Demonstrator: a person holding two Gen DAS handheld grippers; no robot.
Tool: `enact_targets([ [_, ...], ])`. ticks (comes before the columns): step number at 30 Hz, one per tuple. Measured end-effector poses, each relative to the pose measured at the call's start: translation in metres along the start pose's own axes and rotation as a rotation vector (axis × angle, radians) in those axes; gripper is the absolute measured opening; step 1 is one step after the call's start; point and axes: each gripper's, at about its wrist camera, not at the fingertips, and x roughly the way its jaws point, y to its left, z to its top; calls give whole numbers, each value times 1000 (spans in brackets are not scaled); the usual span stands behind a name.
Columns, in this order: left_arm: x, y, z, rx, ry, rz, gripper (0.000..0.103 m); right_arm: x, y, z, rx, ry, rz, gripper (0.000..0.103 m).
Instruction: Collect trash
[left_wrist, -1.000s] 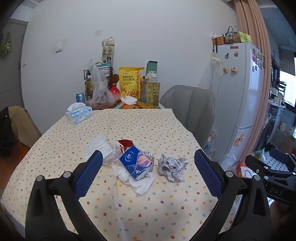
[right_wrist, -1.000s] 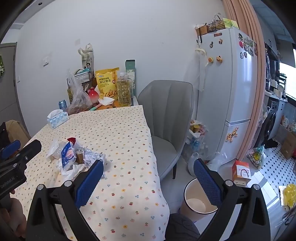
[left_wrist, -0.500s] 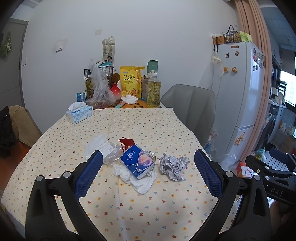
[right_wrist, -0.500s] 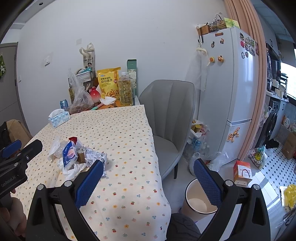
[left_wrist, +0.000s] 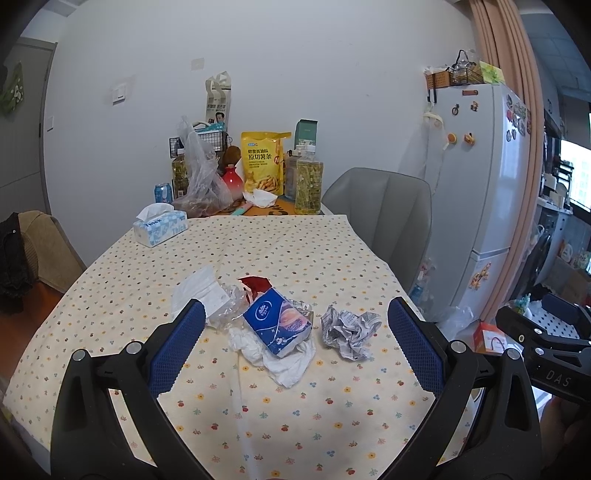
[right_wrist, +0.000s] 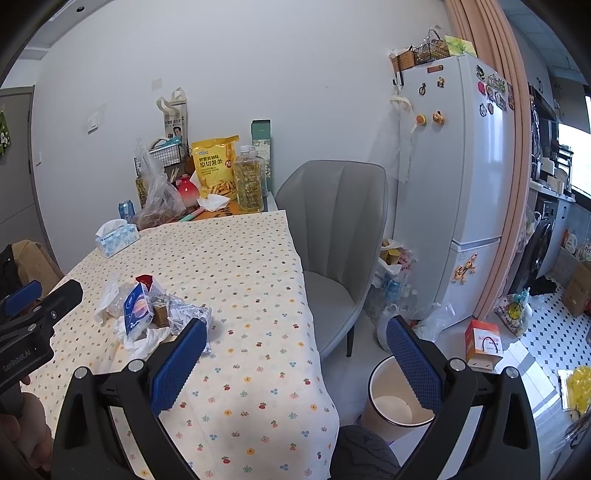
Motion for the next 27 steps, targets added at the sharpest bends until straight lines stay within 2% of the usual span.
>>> enact_targets([
  [27, 0, -2, 2, 1, 3, 3, 98, -3, -3, 3, -4, -13, -1, 96],
])
